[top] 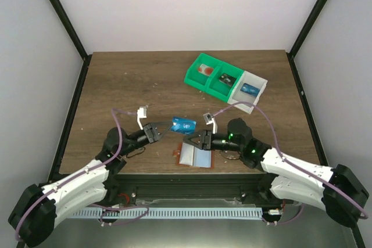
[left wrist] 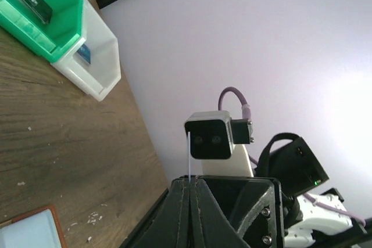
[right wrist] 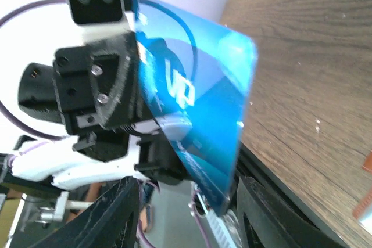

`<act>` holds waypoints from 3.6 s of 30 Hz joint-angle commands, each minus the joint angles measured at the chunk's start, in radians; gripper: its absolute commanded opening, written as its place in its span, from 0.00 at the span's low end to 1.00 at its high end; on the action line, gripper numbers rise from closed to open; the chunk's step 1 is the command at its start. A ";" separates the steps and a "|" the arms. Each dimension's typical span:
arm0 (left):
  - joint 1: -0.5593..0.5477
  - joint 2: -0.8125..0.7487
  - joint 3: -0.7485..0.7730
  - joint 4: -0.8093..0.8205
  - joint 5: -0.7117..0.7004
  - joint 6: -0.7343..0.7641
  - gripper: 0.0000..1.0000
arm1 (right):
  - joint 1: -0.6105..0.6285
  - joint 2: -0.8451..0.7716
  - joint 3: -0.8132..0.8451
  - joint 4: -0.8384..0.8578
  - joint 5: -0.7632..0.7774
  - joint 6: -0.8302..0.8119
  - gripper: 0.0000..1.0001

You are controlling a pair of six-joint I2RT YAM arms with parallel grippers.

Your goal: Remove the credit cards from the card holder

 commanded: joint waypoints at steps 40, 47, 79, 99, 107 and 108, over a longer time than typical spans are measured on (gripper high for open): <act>-0.002 0.007 0.096 -0.211 -0.058 0.183 0.86 | -0.148 -0.076 0.121 -0.182 0.211 -0.006 0.00; -0.001 0.009 0.254 -0.540 -0.090 0.452 1.00 | -0.372 -0.015 0.207 -0.330 0.113 -0.141 0.01; -0.002 -0.189 0.318 -0.887 -0.226 0.737 1.00 | -0.958 0.580 0.633 -0.534 0.257 -0.433 0.00; -0.002 -0.213 0.310 -0.890 -0.234 0.727 1.00 | -0.960 0.771 0.680 -0.449 0.221 -0.362 0.03; -0.002 -0.223 0.305 -0.884 -0.237 0.728 1.00 | -0.960 0.808 0.696 -0.430 0.225 -0.352 0.03; -0.002 -0.223 0.305 -0.882 -0.237 0.729 1.00 | -0.959 0.811 0.700 -0.430 0.227 -0.353 0.03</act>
